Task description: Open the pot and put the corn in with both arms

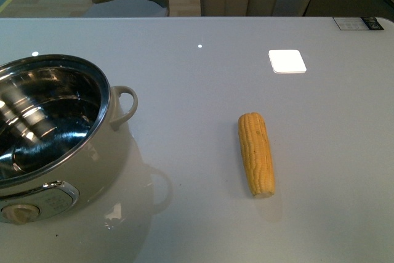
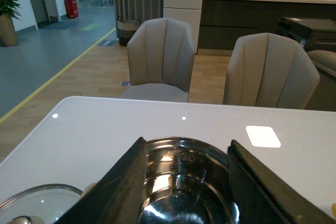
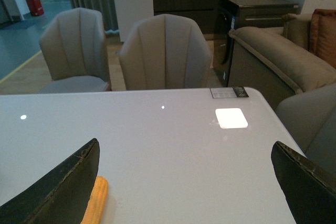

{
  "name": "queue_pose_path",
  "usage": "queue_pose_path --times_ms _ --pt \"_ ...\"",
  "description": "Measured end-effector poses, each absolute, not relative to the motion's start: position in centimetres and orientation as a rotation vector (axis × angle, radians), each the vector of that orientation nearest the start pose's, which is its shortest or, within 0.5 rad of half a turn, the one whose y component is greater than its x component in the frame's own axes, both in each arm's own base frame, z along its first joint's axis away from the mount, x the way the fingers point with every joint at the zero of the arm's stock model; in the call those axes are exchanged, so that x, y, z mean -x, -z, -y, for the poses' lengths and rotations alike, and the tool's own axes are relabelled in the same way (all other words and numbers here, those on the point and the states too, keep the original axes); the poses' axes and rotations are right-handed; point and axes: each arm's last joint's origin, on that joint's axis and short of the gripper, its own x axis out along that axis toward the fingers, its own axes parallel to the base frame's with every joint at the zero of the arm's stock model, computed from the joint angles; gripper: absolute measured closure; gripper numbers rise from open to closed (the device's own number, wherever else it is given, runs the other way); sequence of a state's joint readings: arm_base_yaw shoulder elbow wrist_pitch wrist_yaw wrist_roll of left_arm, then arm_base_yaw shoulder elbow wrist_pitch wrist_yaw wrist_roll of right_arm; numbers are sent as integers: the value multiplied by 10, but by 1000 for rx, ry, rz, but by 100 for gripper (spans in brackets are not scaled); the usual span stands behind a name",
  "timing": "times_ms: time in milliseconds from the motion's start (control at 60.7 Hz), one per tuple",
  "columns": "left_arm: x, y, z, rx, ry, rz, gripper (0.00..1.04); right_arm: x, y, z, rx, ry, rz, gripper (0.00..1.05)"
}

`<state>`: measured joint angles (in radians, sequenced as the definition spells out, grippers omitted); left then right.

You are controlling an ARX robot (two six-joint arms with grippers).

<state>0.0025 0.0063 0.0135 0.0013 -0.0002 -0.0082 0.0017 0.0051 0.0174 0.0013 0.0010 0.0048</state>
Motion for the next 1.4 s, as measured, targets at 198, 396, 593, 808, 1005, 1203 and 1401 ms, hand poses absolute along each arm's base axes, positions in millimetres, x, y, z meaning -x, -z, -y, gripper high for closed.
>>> queue_pose_path --times_ms 198,396,593,808,1005,1203,1401 --pt "-97 -168 0 8 -3 8 17 -97 -168 0 -35 22 -54 9" --pt "-97 -168 0 6 -3 9 7 -114 -156 -4 -192 121 -644 9" --pt "-97 -168 0 6 -2 8 7 -150 -159 -12 -229 83 -661 9" --pt "-97 -168 0 6 -3 8 7 -204 -132 -50 -141 -38 -751 9" --pt "-97 -168 0 6 -3 8 7 -233 -105 -80 -68 -117 -822 9" --pt "-97 -168 0 6 -3 8 7 -256 -75 -100 -32 -176 -873 9" --pt "-97 -168 0 6 -3 8 7 -268 -53 -111 3 -198 -914 9"
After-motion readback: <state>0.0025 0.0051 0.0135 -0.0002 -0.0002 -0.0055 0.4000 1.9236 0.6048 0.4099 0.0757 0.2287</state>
